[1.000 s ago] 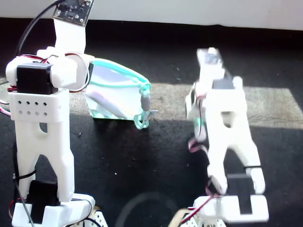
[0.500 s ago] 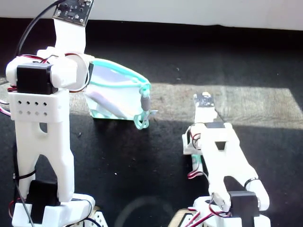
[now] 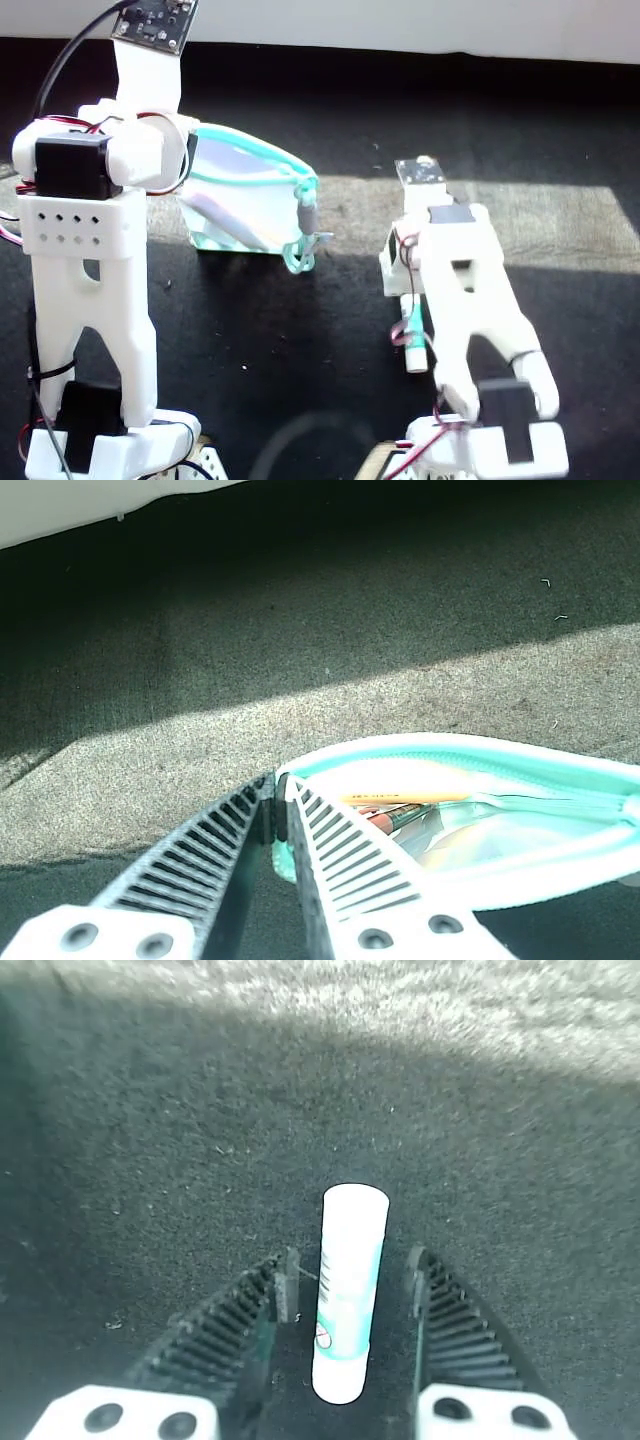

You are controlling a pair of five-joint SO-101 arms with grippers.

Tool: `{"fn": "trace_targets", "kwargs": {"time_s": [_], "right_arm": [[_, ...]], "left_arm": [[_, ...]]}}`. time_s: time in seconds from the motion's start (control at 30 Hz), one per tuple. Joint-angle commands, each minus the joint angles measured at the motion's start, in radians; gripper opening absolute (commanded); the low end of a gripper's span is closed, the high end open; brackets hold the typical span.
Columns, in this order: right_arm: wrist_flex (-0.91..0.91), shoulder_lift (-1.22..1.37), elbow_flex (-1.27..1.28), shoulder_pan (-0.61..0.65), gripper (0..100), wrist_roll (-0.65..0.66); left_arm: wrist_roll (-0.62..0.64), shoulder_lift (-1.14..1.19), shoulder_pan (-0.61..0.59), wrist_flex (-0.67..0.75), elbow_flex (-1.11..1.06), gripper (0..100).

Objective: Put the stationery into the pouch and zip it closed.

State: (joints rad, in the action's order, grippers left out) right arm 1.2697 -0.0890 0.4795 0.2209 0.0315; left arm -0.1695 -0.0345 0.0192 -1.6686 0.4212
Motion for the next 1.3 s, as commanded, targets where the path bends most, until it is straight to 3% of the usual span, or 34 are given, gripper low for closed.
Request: {"fn": "trace_targets", "kwargs": {"time_s": [0.0, 0.7, 1.1, 1.17, 1.23, 1.27], "right_arm": [[0.048, 0.122, -0.108, 0.004, 16.7, -0.005], [0.044, 0.182, -0.165, 0.005, 16.6, -0.009], [0.022, 0.352, -0.174, 0.004, 16.4, -0.034], [0.012, 0.352, -0.174, 0.004, 11.2, -0.054], [-0.007, 0.351, -0.174, 0.004, 0.0, -0.06], [-0.015, 0.351, -0.174, 0.002, 1.1, -0.06]], "left_arm": [[0.012, 0.016, 0.031, -0.051, -0.018, 1], [0.012, 0.016, 0.03, -0.049, -0.018, 1], [0.012, 0.016, 0.03, -0.052, -0.018, 1], [0.012, 0.016, 0.03, -0.052, -0.018, 1], [0.012, 0.016, 0.03, -0.051, -0.018, 1], [0.012, 0.016, 0.03, -0.051, -0.018, 1]]}}
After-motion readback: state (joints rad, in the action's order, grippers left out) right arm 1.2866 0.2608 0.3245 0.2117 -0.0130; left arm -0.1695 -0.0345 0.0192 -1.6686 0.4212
